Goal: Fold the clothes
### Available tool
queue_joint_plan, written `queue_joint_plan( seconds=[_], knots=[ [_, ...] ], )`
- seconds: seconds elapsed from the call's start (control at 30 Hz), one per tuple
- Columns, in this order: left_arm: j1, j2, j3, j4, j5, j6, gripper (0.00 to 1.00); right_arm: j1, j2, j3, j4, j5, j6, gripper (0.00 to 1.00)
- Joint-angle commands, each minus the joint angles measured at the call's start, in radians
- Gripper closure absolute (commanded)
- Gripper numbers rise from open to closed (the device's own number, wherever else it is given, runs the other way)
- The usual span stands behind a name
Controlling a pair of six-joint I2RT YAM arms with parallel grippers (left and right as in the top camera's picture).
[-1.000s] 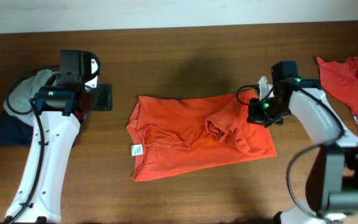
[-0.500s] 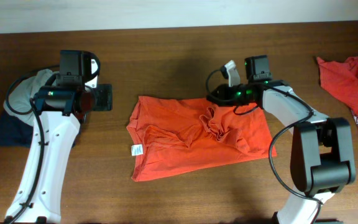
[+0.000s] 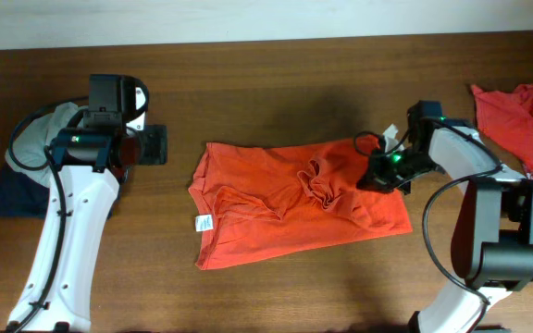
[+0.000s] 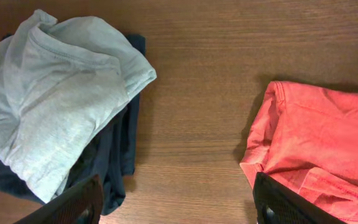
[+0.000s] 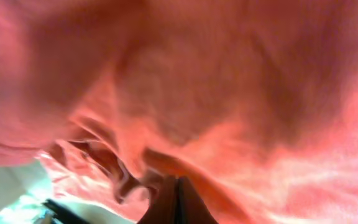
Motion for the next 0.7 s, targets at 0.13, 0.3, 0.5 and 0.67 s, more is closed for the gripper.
queue_joint_plan(
  seconds=[0.13,0.3,0.5,0.67],
  knots=[
    [0.0,-0.015,0.012,-0.002,0.001,-0.01,0.23,0.226,-0.025,-0.073,-0.028,-0.075,-0.08,0.96],
    [0.0,-0.015,0.012,-0.002,0.0,-0.01,0.23,0.42,-0.025,-0.07,-0.041,-0.176,-0.137,0.96],
    [0.0,-0.015,0.012,-0.002,0.0,-0.01,0.23,0.424,-0.09,-0.013,-0.029,-0.139,-0.188,0.96],
    [0.0,-0.015,0.012,-0.002,0.0,-0.01,0.23,0.258,-0.156,0.034,0.035,0.119,0.011,0.96]
  ],
)
